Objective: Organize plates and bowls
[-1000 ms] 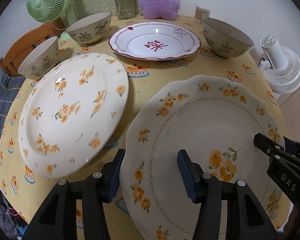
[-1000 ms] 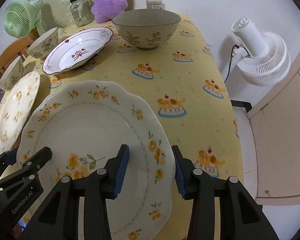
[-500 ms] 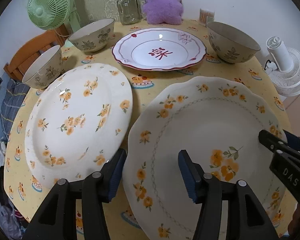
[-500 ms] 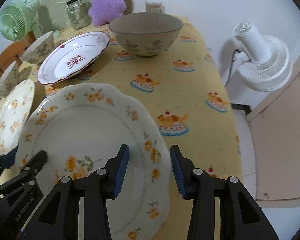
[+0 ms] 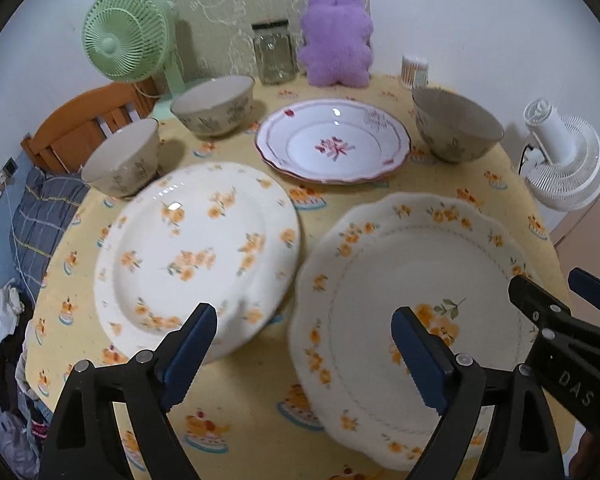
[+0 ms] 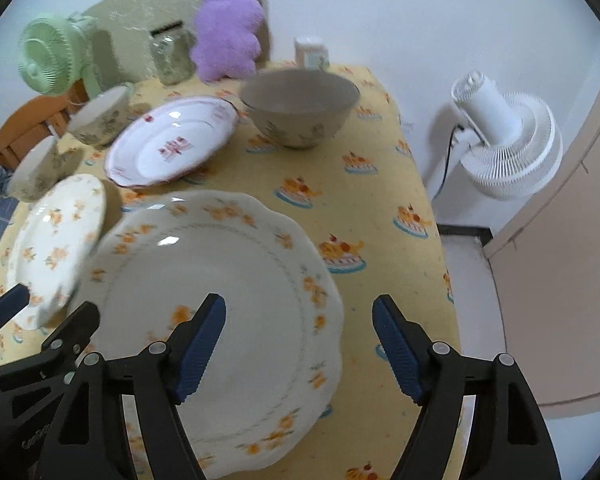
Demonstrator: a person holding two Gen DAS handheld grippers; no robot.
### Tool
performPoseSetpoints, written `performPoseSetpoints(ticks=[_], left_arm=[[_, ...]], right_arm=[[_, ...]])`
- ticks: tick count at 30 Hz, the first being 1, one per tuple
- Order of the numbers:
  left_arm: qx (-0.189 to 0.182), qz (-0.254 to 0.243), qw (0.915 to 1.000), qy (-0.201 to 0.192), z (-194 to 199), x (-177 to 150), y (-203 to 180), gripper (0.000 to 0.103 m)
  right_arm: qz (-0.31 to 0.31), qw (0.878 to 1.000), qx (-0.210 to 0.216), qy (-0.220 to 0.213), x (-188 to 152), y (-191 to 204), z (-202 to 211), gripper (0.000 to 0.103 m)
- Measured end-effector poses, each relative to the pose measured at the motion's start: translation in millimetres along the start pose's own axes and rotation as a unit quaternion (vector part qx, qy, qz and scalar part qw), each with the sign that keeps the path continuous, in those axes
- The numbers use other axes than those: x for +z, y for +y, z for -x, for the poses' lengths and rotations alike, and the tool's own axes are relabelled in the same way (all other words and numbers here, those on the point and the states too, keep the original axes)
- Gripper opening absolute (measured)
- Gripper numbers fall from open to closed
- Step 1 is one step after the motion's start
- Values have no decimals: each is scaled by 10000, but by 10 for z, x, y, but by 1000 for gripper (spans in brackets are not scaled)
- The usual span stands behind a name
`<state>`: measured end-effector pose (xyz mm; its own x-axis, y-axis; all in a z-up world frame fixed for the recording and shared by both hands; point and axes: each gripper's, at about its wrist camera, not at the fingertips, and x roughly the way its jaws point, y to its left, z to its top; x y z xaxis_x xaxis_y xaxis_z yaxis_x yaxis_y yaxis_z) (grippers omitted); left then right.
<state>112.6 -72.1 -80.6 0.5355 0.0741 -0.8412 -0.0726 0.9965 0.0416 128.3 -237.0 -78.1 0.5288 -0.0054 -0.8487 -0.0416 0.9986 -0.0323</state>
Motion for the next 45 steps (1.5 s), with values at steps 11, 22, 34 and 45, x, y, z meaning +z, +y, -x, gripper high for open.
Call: performPoseSetpoints(ticks=[11, 22, 34, 45], left_arm=[[-373, -1, 9993, -74, 170, 67, 777, 91], [-648, -91, 9976, -237, 164, 174, 1653, 91], [-765, -308, 9964, -218, -137, 490, 2098, 91], [-560, -243, 9981, 115, -646, 603, 1983, 89]], right_arm=[[276, 9992, -235, -166, 71, 836, 326, 79], [-78, 9993, -255, -248, 152, 1657, 461, 79], [-573, 9975, -372, -187, 364, 2050, 298, 79], [-344, 9994, -109, -10, 645, 2015, -236, 79]])
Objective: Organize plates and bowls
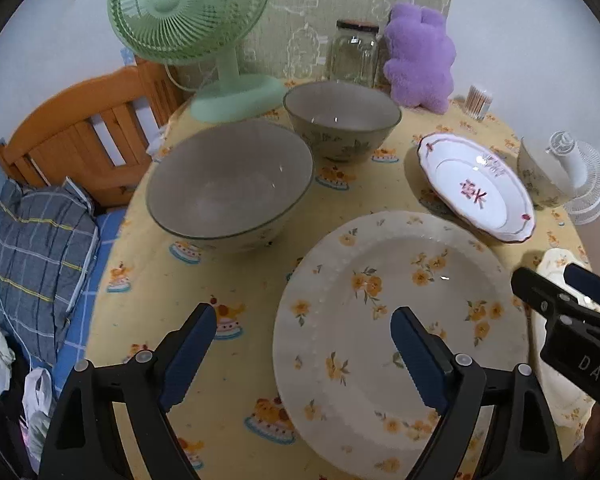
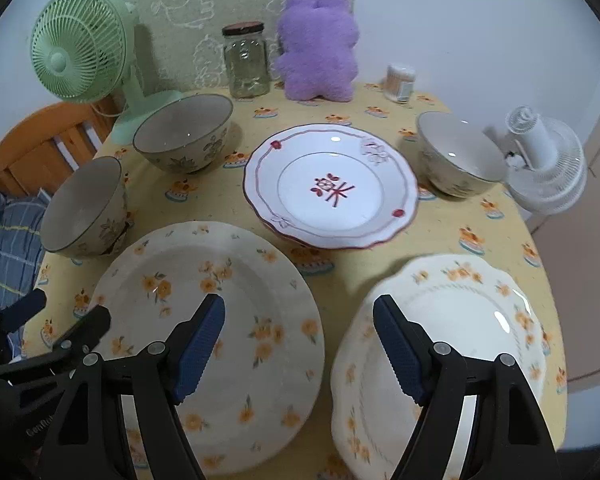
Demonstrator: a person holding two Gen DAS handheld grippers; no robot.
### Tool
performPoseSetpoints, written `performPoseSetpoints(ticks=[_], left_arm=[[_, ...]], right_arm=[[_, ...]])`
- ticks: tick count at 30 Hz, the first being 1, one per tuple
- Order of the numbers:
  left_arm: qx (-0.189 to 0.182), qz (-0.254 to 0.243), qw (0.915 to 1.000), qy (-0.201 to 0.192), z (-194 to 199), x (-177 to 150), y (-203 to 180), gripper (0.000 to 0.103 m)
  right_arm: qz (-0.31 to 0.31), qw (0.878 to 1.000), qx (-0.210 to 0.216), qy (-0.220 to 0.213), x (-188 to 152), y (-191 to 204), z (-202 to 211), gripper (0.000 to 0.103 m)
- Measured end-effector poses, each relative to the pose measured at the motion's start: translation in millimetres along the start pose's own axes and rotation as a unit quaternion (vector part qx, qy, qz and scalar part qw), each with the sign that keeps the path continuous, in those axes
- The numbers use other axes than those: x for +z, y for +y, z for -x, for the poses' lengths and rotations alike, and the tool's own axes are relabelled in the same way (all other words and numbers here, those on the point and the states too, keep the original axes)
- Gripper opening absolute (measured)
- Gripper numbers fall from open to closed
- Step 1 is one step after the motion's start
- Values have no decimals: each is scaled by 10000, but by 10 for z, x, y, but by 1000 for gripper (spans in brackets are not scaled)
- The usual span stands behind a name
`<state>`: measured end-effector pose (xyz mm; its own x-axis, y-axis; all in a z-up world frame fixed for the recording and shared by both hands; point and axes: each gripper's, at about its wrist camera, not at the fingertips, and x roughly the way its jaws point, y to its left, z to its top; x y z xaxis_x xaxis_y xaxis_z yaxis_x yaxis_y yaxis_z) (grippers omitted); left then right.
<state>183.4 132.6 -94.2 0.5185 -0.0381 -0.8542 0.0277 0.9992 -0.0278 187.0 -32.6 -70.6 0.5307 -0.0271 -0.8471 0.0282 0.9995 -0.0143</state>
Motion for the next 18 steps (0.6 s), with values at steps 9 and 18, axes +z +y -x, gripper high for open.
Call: performPoseSetpoints(ticks=[9, 18], left_arm=[[20, 115, 9995, 293, -299, 39, -38, 78], [-112, 215, 9977, 632, -488, 24, -41, 65]], right_arm=[[169, 9991, 293, 267, 100, 78, -426, 76], [163, 9973, 338, 625, 84, 127, -686, 64]])
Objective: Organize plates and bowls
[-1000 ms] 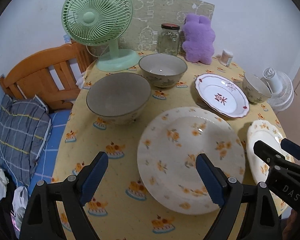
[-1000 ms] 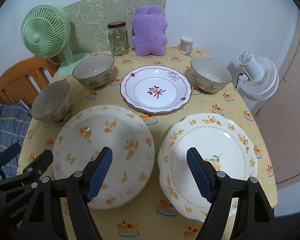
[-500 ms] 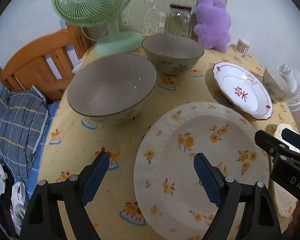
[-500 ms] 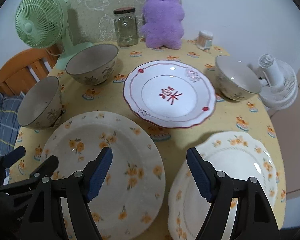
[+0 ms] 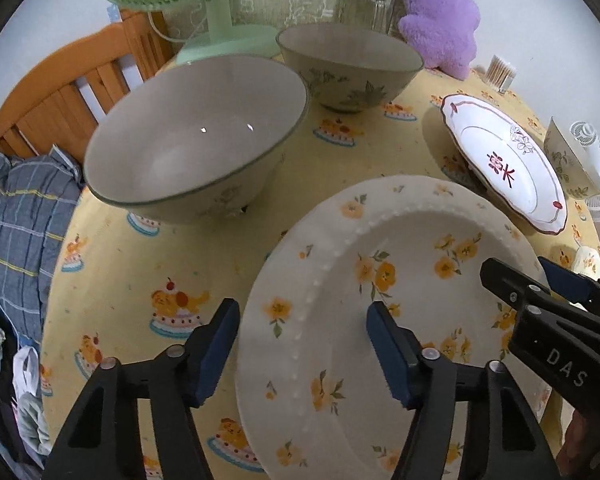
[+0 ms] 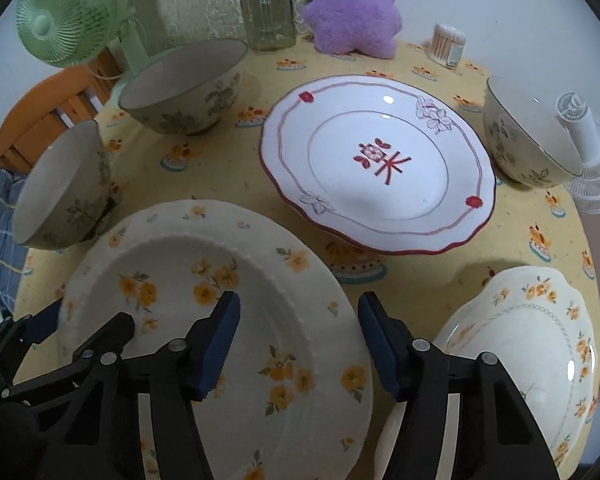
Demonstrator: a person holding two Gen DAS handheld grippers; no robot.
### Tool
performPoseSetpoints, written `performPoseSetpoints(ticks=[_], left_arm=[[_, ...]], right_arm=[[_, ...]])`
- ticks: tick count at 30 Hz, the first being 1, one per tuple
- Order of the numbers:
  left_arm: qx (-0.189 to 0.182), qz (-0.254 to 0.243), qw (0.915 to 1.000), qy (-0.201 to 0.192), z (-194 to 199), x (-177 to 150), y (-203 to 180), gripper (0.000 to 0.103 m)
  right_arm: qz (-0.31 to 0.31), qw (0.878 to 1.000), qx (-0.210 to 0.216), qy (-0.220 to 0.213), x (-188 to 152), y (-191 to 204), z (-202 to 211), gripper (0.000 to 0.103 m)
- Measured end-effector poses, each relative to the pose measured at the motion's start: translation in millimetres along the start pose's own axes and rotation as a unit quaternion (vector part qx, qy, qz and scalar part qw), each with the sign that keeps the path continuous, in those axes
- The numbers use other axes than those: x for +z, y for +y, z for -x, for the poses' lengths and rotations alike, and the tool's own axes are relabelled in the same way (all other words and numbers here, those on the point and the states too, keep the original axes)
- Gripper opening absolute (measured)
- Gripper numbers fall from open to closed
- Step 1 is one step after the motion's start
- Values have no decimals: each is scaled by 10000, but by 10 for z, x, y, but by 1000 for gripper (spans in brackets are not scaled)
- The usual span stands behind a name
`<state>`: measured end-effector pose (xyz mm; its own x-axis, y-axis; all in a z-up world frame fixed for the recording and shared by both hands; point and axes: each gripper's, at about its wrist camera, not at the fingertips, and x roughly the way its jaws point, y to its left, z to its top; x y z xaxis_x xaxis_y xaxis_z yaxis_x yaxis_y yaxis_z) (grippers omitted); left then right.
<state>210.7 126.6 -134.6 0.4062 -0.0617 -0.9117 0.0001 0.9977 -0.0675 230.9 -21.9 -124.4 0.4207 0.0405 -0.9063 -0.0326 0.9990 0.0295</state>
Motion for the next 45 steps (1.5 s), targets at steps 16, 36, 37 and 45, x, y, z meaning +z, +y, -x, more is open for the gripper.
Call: performPoseSetpoints(ticks=[16, 36, 37, 45], left_arm=[[114, 99, 9997, 192, 144, -234, 139, 64], [-1, 12, 9995, 304, 280, -564, 233, 61], [-23, -9, 9995, 306, 272, -552, 225, 62], [-50, 30, 9992, 396, 230, -515, 183, 69]], right_arm=[[15, 9998, 66, 171, -185, 156, 94, 64], [-343, 9980, -155, 506, -768, 211, 272, 61], [-346, 9981, -128, 488, -770, 212, 278, 58], [-348, 9979, -126, 527, -721, 217, 261, 58]])
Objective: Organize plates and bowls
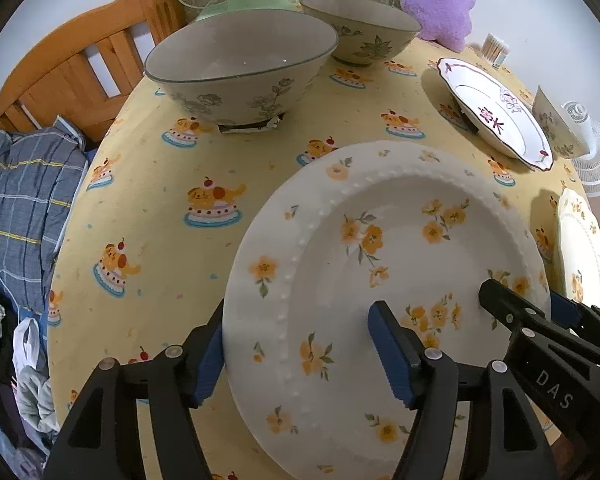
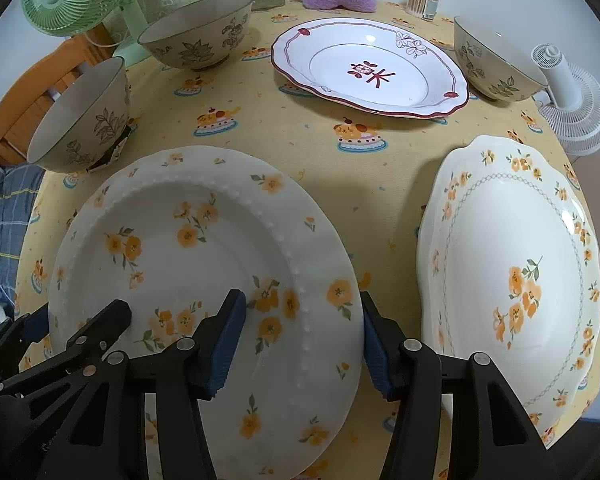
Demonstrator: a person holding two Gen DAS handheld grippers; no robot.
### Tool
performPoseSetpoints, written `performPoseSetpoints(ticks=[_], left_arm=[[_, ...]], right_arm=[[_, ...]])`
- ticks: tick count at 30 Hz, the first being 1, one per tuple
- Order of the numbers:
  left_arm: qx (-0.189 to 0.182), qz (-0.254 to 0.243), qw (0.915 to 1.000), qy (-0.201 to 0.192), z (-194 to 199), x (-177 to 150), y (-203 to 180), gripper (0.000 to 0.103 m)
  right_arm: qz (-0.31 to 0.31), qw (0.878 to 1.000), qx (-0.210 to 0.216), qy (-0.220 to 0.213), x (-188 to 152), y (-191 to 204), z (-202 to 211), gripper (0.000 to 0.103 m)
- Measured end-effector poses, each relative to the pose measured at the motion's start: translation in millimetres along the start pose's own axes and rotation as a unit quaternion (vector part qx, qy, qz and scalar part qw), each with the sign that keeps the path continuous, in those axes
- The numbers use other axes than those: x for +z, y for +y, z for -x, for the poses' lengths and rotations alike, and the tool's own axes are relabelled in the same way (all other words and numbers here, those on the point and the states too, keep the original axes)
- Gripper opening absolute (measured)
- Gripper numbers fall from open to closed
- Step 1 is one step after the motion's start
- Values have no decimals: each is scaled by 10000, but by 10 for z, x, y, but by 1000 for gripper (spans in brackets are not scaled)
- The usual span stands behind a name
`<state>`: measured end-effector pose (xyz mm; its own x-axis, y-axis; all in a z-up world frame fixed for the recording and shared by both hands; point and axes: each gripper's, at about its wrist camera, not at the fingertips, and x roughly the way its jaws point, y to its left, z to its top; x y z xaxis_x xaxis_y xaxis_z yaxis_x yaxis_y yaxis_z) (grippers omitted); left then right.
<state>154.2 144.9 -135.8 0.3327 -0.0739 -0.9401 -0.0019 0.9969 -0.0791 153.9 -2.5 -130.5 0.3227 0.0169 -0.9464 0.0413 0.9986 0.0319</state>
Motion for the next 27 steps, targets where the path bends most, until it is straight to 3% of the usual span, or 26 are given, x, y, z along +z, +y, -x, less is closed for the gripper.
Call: performPoseSetpoints(ticks=[10, 27], left_arm=[[239, 214, 9995, 53, 57, 4, 0, 63], [8, -15, 10000, -9, 357, -276, 13, 60]], right_arm=[[23, 9999, 58, 161, 32, 9, 7, 58], [-192, 9995, -266, 23, -232, 26, 357, 58]])
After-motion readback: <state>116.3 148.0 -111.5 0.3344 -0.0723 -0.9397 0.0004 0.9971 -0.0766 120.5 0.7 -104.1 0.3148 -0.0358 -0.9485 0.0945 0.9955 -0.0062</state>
